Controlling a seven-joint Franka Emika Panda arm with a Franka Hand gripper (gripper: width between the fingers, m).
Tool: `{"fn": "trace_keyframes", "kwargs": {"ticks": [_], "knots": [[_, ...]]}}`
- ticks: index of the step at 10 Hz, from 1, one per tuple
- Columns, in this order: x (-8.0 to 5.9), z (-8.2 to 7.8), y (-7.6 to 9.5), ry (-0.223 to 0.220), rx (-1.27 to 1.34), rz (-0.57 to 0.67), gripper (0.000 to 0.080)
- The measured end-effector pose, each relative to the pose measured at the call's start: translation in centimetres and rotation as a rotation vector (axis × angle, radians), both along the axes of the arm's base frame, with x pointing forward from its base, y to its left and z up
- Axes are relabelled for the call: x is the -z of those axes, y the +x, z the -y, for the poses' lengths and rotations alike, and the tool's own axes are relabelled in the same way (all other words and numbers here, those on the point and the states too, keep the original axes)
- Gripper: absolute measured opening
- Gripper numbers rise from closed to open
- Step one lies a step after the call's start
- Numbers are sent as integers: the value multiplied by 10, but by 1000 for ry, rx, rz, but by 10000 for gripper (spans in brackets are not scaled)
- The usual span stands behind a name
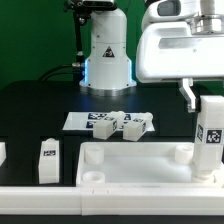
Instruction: Assemble desk
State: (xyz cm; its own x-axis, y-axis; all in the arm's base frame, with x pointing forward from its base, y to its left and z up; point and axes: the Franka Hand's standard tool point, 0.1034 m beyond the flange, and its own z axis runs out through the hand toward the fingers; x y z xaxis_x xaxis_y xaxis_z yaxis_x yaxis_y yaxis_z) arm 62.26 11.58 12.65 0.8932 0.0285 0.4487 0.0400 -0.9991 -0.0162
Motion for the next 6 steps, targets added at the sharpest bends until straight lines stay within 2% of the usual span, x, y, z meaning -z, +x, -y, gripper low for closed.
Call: {"fn": "trace_keyframes", "kwargs": {"ticks": [3, 6], "knots": [[10, 2, -1, -5, 0, -3, 284], [12, 2, 1, -39, -69, 25, 284]]}}
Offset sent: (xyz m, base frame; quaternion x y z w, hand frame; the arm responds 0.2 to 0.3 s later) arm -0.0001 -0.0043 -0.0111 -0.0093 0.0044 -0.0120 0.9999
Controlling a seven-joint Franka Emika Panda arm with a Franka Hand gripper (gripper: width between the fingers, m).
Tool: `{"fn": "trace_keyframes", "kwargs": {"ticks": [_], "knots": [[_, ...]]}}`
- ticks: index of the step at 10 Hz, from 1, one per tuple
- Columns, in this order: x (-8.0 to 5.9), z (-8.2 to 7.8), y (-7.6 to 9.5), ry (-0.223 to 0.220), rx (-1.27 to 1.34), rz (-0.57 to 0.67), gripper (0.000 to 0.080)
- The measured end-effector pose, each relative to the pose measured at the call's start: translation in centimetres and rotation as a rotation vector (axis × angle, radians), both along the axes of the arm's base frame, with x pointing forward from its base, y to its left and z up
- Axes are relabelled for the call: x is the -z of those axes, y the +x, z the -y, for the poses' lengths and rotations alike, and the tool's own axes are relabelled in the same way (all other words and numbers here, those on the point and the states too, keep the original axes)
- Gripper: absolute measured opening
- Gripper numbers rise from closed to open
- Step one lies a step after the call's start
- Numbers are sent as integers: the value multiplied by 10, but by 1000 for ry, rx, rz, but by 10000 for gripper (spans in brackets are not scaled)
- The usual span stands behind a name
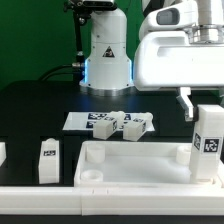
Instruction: Assemble desk
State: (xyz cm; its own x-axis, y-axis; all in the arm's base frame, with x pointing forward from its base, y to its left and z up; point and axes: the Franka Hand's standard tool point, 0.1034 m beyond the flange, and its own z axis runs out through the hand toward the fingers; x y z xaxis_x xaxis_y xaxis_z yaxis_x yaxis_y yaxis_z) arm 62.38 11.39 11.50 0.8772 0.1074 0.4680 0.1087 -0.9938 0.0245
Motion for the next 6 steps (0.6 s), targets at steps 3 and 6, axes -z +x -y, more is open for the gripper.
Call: {"fn": "trace_keyframes", "kwargs": {"ticks": [3, 6], "knots": [[2, 1, -1, 1, 14, -43, 525], [-8, 8, 13, -4, 59, -251, 642]]}}
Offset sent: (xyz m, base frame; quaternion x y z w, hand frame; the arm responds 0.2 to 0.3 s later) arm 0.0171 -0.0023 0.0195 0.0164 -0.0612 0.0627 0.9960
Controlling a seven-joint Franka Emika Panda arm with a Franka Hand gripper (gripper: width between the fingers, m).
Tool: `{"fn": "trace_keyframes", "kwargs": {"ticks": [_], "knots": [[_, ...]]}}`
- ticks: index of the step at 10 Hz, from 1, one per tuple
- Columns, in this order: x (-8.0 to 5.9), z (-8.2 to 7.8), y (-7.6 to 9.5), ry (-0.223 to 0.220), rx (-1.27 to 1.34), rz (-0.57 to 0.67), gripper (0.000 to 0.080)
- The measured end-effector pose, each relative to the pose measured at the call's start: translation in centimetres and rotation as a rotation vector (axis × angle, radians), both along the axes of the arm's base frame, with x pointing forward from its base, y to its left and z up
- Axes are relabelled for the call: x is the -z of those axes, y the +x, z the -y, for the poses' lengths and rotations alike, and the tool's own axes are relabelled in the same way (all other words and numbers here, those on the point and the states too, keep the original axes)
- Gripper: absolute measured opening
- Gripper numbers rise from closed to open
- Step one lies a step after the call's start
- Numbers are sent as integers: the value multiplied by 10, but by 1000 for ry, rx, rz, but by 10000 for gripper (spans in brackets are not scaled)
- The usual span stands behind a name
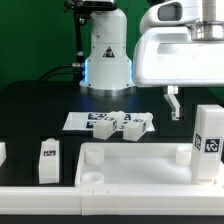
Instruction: Assemble desk
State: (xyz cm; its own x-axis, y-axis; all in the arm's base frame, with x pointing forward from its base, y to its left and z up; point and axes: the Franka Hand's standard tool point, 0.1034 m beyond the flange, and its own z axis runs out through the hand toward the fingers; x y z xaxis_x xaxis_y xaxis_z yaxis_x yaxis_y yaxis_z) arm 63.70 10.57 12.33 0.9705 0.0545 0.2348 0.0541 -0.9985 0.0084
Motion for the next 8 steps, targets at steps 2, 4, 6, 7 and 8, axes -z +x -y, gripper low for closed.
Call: {"fn": "trace_keyframes", "kwargs": {"ticks": [2, 4, 6, 7, 8], "knots": [[2, 3, 2, -9, 20, -126, 648], [5, -8, 6, 11, 35, -98, 649], [6, -6, 6, 14, 62, -104, 622], [7, -6, 5, 23, 104, -105, 433], [7, -7, 5, 38, 180, -105, 433]]}}
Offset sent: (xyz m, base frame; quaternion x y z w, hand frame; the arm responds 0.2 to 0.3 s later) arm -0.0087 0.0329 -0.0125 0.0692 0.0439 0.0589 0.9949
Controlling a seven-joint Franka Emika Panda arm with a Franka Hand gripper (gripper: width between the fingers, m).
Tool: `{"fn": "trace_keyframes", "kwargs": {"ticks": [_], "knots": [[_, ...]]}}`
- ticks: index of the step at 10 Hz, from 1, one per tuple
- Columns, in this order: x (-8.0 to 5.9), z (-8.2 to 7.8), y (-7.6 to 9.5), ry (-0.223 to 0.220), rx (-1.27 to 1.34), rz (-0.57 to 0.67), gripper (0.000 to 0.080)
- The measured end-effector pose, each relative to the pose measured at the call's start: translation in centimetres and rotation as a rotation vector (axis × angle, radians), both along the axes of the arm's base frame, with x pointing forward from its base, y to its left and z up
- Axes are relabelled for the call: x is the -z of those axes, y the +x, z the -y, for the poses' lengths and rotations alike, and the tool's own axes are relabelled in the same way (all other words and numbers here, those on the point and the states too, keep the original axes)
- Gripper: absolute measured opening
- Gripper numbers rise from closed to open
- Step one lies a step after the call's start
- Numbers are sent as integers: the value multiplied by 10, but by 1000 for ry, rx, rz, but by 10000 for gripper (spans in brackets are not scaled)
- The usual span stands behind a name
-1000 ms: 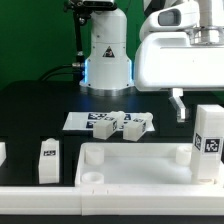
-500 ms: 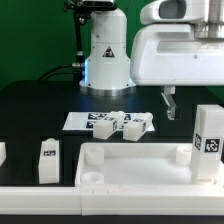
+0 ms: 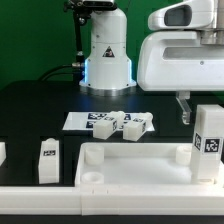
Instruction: Assemble desk
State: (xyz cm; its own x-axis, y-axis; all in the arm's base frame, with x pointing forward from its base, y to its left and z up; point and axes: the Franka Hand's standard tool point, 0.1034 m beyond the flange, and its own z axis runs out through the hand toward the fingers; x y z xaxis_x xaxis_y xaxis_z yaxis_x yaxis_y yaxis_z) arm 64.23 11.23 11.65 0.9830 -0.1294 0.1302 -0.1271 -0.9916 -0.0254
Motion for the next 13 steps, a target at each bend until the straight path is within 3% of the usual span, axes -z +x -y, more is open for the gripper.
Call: {"fn": "trace_keyframes", "kwargs": {"ticks": [1, 5, 7, 8, 9, 12, 13], "knots": [[0, 0, 0, 8, 59, -1, 281], [1, 4, 1, 53, 399, 9, 284], [3, 8, 0, 110, 758, -9, 284], [3, 10, -2, 168, 975, -33, 285], [1, 8, -4, 124, 929, -79, 285], [3, 5, -2, 163, 1150, -95, 285], [4, 5, -2, 212, 1375, -108, 285]]}}
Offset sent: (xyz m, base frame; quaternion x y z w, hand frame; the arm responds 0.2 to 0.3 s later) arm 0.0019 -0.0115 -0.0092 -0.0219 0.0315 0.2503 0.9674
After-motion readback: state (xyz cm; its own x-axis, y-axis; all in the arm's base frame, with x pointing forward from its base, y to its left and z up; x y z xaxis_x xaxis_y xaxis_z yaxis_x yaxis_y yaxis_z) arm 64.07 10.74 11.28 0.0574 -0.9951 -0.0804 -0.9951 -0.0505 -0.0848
